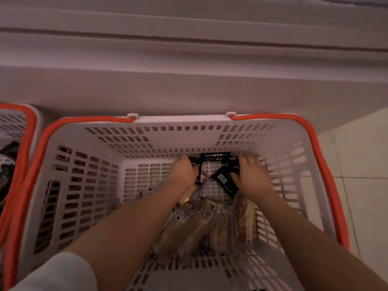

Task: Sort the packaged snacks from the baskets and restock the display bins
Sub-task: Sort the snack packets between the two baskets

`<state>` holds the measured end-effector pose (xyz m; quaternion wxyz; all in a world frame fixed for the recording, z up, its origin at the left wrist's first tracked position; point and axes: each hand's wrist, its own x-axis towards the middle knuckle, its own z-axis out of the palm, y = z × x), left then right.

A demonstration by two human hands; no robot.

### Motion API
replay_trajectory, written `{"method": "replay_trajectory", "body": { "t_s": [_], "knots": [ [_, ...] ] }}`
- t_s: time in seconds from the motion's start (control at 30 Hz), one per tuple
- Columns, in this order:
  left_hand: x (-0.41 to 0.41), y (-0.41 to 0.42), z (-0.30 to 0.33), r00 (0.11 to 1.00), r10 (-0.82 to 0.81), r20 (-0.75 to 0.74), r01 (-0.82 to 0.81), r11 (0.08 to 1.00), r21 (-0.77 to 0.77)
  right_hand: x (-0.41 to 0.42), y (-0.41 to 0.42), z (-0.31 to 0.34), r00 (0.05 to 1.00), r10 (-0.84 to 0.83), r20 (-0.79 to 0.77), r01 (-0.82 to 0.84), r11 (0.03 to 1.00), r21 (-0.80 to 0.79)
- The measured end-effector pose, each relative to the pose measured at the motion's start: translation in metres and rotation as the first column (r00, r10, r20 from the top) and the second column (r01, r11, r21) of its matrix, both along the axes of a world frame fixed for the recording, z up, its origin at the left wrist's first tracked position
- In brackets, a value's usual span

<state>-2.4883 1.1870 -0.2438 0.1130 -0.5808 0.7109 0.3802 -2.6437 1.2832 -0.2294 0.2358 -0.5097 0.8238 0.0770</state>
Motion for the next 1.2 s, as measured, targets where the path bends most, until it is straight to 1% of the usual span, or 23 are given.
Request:
{"method": "replay_trajectory", "body": {
  "t_s": [0.1,0.2,0.27,0.33,0.37,0.4,0.43,0.47,0.53,0.57,0.63,0.67,0.73,0.8,0.87,0.93,1.0,1.1,1.13,1.2],
  "knots": [
    [-0.013,-0.002,-0.006,0.99,0.127,0.06,-0.127,0.992,0.007,0.001,-0.005,-0.01,0.996,-0.004,-0.084,0.01,0.998,0.066],
    [-0.023,0.001,-0.01,0.971,0.224,0.084,-0.227,0.973,0.036,0.008,-0.009,-0.015,0.994,-0.007,-0.11,0.026,0.985,0.172],
    [-0.025,0.004,-0.012,0.961,0.273,0.046,-0.276,0.958,0.077,0.014,-0.007,-0.021,0.994,0.022,-0.106,-0.001,0.98,0.197],
    [-0.023,0.01,-0.009,0.957,0.289,-0.005,-0.286,0.949,0.132,0.017,-0.003,-0.025,0.998,0.006,-0.07,0.006,0.985,0.171],
    [-0.021,0.013,-0.006,0.965,0.256,-0.05,-0.248,0.96,0.129,0.017,-0.001,-0.026,0.999,-0.014,-0.047,0.022,0.988,0.155],
    [-0.018,0.018,-0.004,0.977,0.18,-0.113,-0.17,0.981,0.092,0.016,0.001,-0.027,0.999,-0.043,-0.023,0.046,0.989,0.142],
    [-0.015,0.022,-0.003,0.985,0.053,-0.164,-0.052,0.999,0.012,0.014,0.004,-0.027,0.996,-0.089,0.006,0.088,0.988,0.124],
    [-0.013,0.024,-0.002,0.977,-0.103,-0.187,0.087,0.992,-0.093,0.013,0.007,-0.026,0.988,-0.151,0.046,0.146,0.984,0.1],
    [-0.013,0.026,-0.003,0.906,-0.391,-0.161,0.339,0.899,-0.276,0.011,0.016,-0.024,0.935,-0.314,0.166,0.314,0.949,0.024],
    [-0.015,0.025,-0.006,0.862,-0.493,-0.117,0.437,0.841,-0.321,0.011,0.022,-0.023,0.887,-0.4,0.233,0.414,0.91,-0.015],
    [-0.024,0.023,-0.013,0.793,-0.609,-0.006,0.571,0.748,-0.338,0.014,0.035,-0.019,0.78,-0.527,0.339,0.583,0.807,-0.088],
    [-0.029,0.025,-0.016,0.774,-0.632,0.042,0.606,0.72,-0.339,0.016,0.04,-0.018,0.74,-0.559,0.374,0.637,0.761,-0.121],
    [-0.038,0.03,-0.022,0.765,-0.631,0.125,0.628,0.69,-0.359,0.017,0.044,-0.015,0.684,-0.594,0.424,0.702,0.694,-0.16],
    [-0.045,0.036,-0.026,0.786,-0.593,0.176,0.61,0.697,-0.377,0.016,0.042,-0.012,0.649,-0.603,0.463,0.733,0.658,-0.171],
    [-0.047,0.041,-0.028,0.814,-0.532,0.232,0.58,0.726,-0.37,0.015,0.039,-0.008,0.641,-0.596,0.483,0.74,0.647,-0.183],
    [-0.045,0.041,-0.031,0.819,-0.496,0.29,0.573,0.743,-0.347,0.016,0.039,-0.001,0.663,-0.584,0.468,0.724,0.659,-0.203],
    [-0.041,0.038,-0.031,0.781,-0.524,0.34,0.621,0.712,-0.328,0.019,0.04,0.005,0.691,-0.548,0.471,0.699,0.672,-0.243],
    [-0.033,0.031,-0.028,0.755,-0.579,0.307,0.654,0.697,-0.294,0.017,0.037,0.011,0.691,-0.475,0.545,0.679,0.687,-0.261],
    [-0.029,0.028,-0.027,0.749,-0.594,0.295,0.662,0.695,-0.281,0.015,0.034,0.011,0.686,-0.461,0.564,0.664,0.713,-0.225],
    [-0.02,0.021,-0.021,0.729,-0.611,0.309,0.683,0.677,-0.274,0.013,0.026,0.007,0.651,-0.462,0.602,0.617,0.784,-0.065]
  ]
}}
